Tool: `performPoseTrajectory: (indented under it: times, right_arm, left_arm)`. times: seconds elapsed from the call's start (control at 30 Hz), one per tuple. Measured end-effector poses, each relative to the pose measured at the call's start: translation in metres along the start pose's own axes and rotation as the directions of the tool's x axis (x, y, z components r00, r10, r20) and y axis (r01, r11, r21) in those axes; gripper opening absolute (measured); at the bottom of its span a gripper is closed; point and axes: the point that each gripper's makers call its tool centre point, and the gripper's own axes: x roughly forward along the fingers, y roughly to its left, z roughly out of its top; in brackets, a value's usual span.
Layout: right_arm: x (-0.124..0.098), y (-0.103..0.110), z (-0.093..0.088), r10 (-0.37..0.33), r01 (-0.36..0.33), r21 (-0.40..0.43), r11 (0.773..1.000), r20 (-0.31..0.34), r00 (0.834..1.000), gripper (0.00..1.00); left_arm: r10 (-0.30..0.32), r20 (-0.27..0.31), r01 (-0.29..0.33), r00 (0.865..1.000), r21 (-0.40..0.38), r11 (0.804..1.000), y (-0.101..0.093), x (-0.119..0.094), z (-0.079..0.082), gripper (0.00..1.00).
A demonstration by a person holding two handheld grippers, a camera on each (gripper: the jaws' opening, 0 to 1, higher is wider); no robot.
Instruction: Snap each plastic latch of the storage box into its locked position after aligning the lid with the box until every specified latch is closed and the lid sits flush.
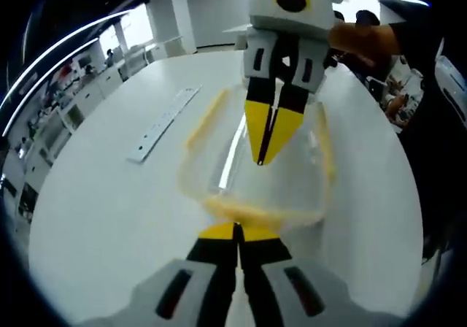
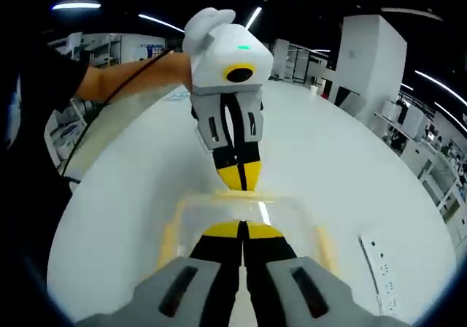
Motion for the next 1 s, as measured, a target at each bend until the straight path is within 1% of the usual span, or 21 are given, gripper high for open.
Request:
performPoseTrajectory:
  times: [0.13, 0.4, 0.53, 0.7, 0.77, 0.8, 0.83, 0.87, 0.9, 0.93, 0.97, 1.0]
  right_arm:
    - [0.003, 0.001, 0.002, 0.013, -0.014, 0.013, 1.0, 0.024, 1.0, 0.0]
    - [0.006, 0.005, 0.005, 0.03, -0.031, 0.017, 0.999, 0.057, 0.998, 0.0]
    - [0.006, 0.005, 0.006, 0.036, -0.038, 0.024, 0.999, 0.074, 0.997, 0.0]
    - [0.007, 0.007, 0.007, 0.033, -0.035, 0.029, 0.999, 0.073, 0.997, 0.0]
    - [0.007, 0.007, 0.007, 0.03, -0.032, 0.025, 0.999, 0.072, 0.997, 0.0]
    - [0.007, 0.007, 0.007, 0.028, -0.03, 0.023, 0.999, 0.073, 0.997, 0.0]
    - [0.007, 0.007, 0.006, 0.023, -0.025, 0.03, 0.999, 0.068, 0.997, 0.0]
    - [0.008, 0.006, 0.007, 0.019, -0.021, 0.032, 0.999, 0.073, 0.997, 0.0]
    - [0.008, 0.007, 0.007, 0.017, -0.02, 0.032, 0.999, 0.077, 0.997, 0.0]
    - [0.008, 0.007, 0.006, 0.012, -0.015, 0.028, 0.999, 0.08, 0.997, 0.0]
    - [0.008, 0.007, 0.006, 0.009, -0.011, 0.027, 1.0, 0.084, 0.996, 0.0]
    - [0.007, 0.009, 0.006, 0.019, -0.021, 0.022, 1.0, 0.088, 0.996, 0.0]
  left_arm:
    - [-0.005, 0.003, 0.005, 1.0, -0.01, 1.0, -0.001, 0.0, 0.001, 0.0]
    - [-0.002, 0.002, 0.002, 1.0, -0.059, 0.998, -0.002, 0.003, 0.002, 0.0]
    - [0.004, 0.031, -0.001, 1.0, -0.1, 0.995, -0.002, 0.004, 0.001, 0.0]
    - [0.02, 0.013, -0.019, 1.0, -0.093, 0.996, -0.003, 0.006, 0.003, 0.0]
    - [0.024, 0.012, -0.022, 1.0, -0.104, 0.994, -0.002, 0.005, 0.003, 0.0]
    - [0.022, 0.043, -0.018, 0.999, -0.104, 0.994, -0.003, 0.009, 0.008, 0.0]
    - [0.011, -0.009, -0.012, 1.0, -0.105, 0.994, -0.006, 0.006, -0.005, 0.0]
    - [-0.056, -0.06, 0.056, 0.997, -0.004, 0.998, -0.02, 0.008, -0.016, 0.0]
    - [-0.057, -0.173, 0.046, 0.983, -0.067, 0.997, -0.029, 0.017, -0.029, 0.0]
    - [0.006, -0.168, 0.0, 0.986, 0.041, 0.999, -0.019, 0.016, -0.022, 0.0]
    - [0.0, -0.164, 0.014, 0.986, 0.085, 0.996, -0.024, 0.025, -0.018, 0.0]
    - [0.005, -0.148, 0.003, 0.989, 0.053, 0.999, -0.022, 0.023, -0.009, 0.0]
